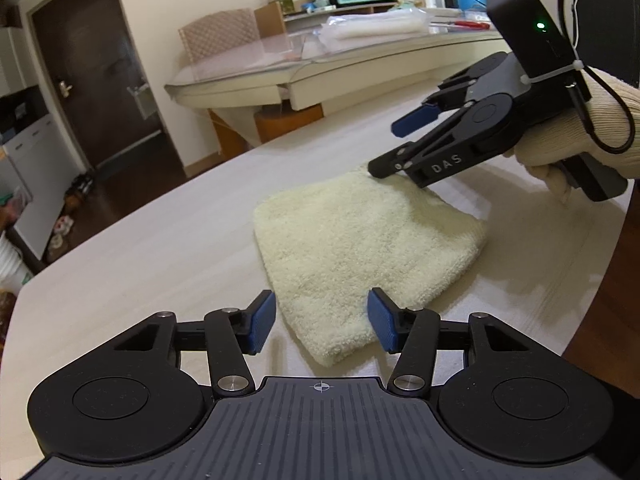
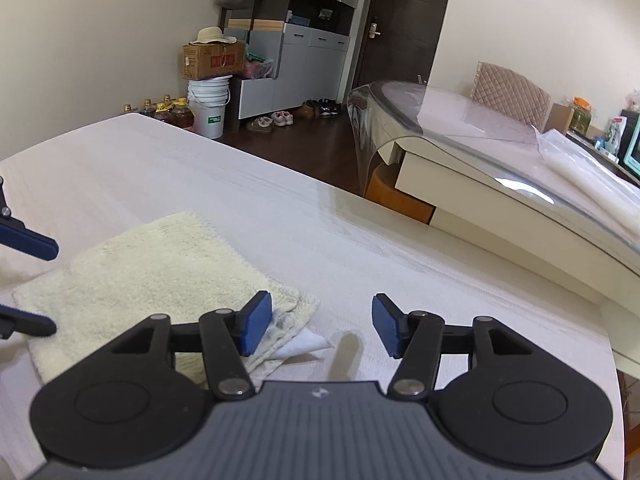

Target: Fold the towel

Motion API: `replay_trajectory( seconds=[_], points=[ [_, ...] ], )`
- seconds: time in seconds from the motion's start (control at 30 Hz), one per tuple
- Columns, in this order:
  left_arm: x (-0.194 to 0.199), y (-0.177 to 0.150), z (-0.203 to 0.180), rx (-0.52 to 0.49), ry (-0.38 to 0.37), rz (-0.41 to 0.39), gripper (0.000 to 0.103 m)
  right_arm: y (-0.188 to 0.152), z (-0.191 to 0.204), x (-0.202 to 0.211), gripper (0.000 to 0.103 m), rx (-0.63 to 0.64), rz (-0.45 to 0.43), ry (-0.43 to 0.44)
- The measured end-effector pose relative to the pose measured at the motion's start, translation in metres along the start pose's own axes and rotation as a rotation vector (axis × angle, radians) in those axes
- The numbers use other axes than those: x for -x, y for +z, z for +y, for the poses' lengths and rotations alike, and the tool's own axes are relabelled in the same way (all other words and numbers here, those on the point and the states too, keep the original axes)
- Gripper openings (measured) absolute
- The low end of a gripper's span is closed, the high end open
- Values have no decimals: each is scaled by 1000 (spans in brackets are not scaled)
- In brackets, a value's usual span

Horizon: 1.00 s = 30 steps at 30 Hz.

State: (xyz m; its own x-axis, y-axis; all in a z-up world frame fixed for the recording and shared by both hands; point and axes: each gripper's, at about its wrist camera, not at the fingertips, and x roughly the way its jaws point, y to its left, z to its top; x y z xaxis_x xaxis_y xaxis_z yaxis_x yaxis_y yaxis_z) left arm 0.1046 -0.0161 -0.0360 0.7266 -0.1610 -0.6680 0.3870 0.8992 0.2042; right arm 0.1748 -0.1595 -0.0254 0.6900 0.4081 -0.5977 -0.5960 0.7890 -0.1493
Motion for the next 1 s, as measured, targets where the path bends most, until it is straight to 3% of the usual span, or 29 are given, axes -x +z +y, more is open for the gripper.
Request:
replay_trajectory(
  seconds=[0.1,0.33,0.5,0.6,0.7,1.0],
  points=[
    [7,0,5,42,-16,-16,57,2,0,14,55,-18,-36,3],
    [12,-5,20,79,49,-26,59,-18,29,71,55,-13,-86,130],
    [8,-12,11,77,55,-16,58,-43,46,79,54,49,-40,93],
    [10,-12,7,86,53,-12,56,-51,35,78,55,7,-45,60],
    [11,-13,5,92,57,-12,56,-53,32,69,52,47,-20,-24],
    [13,-14,-1,112,84,-7,56,-47,41,95,53,-18,-118,65]
  ],
)
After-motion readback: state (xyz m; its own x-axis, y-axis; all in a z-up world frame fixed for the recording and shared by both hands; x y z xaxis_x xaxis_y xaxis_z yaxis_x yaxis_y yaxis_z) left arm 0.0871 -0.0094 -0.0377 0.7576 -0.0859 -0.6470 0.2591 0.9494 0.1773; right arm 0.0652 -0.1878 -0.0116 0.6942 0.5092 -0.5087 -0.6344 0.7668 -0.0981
